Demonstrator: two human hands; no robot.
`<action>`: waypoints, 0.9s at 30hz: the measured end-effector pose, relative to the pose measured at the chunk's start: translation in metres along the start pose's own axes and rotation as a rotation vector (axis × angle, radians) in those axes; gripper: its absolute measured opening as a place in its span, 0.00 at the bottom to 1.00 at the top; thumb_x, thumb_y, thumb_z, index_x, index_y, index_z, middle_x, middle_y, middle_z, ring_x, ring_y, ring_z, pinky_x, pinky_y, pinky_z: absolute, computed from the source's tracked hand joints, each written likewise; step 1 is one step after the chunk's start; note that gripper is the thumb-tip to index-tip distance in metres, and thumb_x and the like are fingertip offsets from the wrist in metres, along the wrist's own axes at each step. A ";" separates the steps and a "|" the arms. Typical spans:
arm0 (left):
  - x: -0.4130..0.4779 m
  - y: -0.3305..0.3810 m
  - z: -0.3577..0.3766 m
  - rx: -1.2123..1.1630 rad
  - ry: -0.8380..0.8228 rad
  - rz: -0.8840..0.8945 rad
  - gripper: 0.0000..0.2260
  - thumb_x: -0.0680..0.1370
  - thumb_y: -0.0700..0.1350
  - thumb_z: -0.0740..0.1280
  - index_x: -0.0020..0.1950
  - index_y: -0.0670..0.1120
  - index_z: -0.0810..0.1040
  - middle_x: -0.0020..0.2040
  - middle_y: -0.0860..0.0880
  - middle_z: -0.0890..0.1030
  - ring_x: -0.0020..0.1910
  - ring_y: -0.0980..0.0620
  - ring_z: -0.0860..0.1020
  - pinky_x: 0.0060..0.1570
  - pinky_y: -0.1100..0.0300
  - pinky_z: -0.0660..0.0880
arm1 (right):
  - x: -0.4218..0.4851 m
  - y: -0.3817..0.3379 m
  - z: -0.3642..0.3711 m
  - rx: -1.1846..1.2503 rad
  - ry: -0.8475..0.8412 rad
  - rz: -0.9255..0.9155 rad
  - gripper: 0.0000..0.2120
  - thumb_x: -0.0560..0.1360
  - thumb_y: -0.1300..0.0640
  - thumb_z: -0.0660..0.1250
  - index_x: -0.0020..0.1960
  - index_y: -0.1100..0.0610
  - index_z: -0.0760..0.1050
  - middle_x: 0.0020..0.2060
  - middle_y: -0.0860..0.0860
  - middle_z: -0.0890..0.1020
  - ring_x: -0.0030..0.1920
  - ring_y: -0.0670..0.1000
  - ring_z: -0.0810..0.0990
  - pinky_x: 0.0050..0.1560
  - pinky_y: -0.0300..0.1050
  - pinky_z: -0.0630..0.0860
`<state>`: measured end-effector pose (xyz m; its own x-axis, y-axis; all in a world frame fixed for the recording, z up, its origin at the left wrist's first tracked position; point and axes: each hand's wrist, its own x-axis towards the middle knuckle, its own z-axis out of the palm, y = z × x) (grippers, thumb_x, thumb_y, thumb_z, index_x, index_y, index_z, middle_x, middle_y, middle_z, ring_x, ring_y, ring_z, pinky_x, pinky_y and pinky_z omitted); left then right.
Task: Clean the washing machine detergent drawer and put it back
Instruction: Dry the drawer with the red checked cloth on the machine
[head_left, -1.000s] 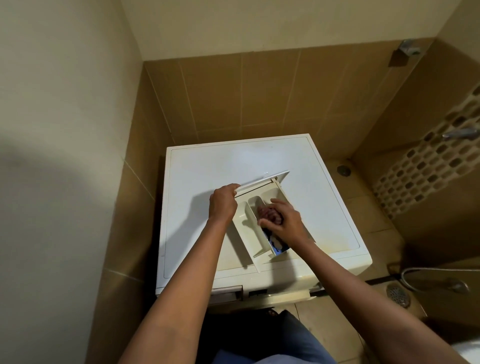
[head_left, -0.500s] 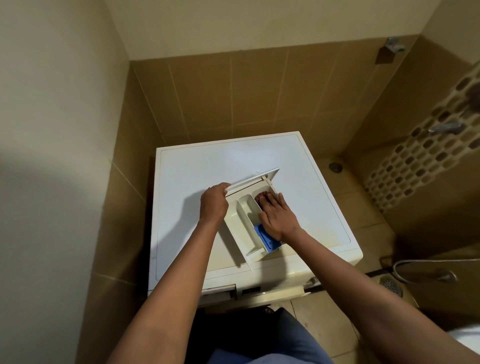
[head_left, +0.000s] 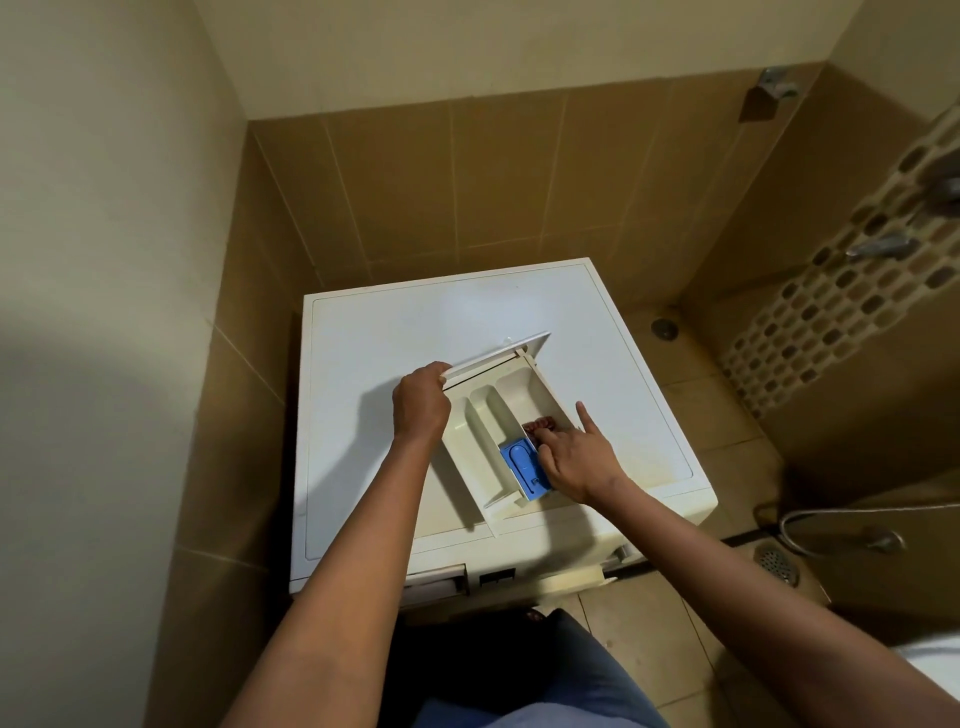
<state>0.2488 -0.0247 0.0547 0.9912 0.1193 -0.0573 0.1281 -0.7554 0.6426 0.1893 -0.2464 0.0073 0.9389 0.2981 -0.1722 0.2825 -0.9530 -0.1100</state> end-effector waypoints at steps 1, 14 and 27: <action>0.000 0.000 0.000 0.007 0.000 -0.002 0.25 0.75 0.28 0.55 0.66 0.44 0.77 0.58 0.43 0.81 0.59 0.43 0.78 0.57 0.56 0.73 | 0.003 -0.002 0.001 -0.015 0.014 0.008 0.22 0.80 0.52 0.43 0.63 0.54 0.72 0.46 0.53 0.83 0.51 0.52 0.81 0.76 0.51 0.35; 0.002 -0.005 -0.001 -0.008 -0.008 0.023 0.23 0.76 0.29 0.55 0.64 0.45 0.78 0.57 0.44 0.82 0.57 0.43 0.78 0.53 0.58 0.73 | 0.020 0.001 -0.031 -0.076 -0.347 -0.026 0.13 0.80 0.56 0.55 0.62 0.57 0.70 0.54 0.53 0.81 0.56 0.55 0.79 0.72 0.54 0.54; 0.008 -0.010 -0.007 -0.162 -0.122 -0.021 0.22 0.78 0.29 0.54 0.66 0.45 0.77 0.59 0.41 0.80 0.57 0.43 0.78 0.49 0.51 0.78 | 0.050 -0.010 -0.029 -0.170 -0.057 -0.063 0.15 0.76 0.58 0.58 0.61 0.52 0.75 0.55 0.52 0.82 0.62 0.52 0.76 0.75 0.45 0.38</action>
<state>0.2556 -0.0118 0.0528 0.9863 0.0477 -0.1577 0.1514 -0.6389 0.7542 0.2388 -0.2236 0.0284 0.9071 0.3553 -0.2256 0.3738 -0.9264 0.0442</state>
